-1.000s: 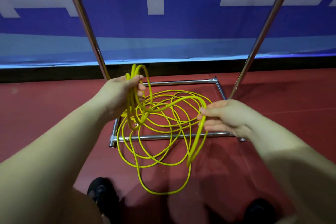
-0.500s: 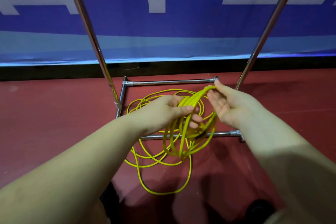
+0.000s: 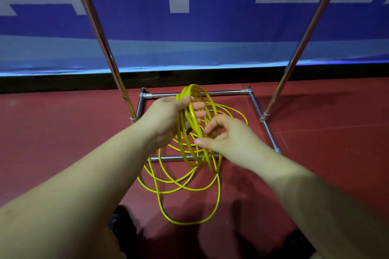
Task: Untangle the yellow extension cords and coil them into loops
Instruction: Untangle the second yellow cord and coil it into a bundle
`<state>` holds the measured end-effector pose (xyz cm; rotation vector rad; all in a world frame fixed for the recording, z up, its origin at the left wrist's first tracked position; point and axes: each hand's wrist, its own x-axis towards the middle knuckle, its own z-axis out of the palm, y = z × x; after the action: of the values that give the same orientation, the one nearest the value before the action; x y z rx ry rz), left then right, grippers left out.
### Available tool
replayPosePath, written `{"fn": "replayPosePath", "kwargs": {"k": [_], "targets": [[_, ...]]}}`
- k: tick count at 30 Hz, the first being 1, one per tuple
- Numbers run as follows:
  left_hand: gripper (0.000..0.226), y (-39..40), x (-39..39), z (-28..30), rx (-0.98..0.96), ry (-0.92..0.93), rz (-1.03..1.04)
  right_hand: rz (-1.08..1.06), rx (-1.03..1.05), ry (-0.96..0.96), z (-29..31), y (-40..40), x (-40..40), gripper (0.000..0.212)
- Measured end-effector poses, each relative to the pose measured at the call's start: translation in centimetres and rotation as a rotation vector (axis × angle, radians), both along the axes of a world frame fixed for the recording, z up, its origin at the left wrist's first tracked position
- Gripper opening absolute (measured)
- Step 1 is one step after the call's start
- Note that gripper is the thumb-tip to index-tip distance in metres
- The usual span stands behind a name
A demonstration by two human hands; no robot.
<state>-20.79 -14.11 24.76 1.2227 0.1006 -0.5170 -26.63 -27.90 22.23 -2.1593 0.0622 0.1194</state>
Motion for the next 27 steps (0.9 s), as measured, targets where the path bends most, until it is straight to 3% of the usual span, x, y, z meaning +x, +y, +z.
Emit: {"fn": "replayPosePath", "kwargs": {"k": [3, 6, 9, 13, 16, 19, 27], "targets": [[0.023, 0.3, 0.5, 0.2, -0.096, 0.065, 0.101, 0.05, -0.05, -0.009, -1.0, -0.2, -0.1, 0.032], [0.024, 1.0, 1.1, 0.5, -0.144, 0.092, 0.161, 0.219, -0.181, 0.04, -1.8, -0.1, -0.7, 0.019], [0.025, 1.6, 1.5, 0.6, -0.113, 0.075, 0.172, 0.11, -0.134, -0.029, -1.3, -0.8, -0.4, 0.029], [0.027, 2.6, 2.0, 0.4, 0.03, 0.041, 0.122, -0.149, 0.1, -0.209, 0.7, -2.4, 0.5, 0.026], [0.024, 2.9, 1.9, 0.2, 0.111, 0.014, 0.045, -0.217, 0.196, -0.218, 1.8, -3.4, 0.7, 0.016], [0.024, 2.9, 1.9, 0.2, 0.159, 0.001, 0.002, -0.211, 0.222, -0.161, 2.2, -3.6, 0.6, 0.003], [0.024, 1.2, 0.6, 0.3, 0.239, -0.048, -0.21, -0.349, 0.829, 0.186, 3.1, -2.1, 1.3, 0.005]]}}
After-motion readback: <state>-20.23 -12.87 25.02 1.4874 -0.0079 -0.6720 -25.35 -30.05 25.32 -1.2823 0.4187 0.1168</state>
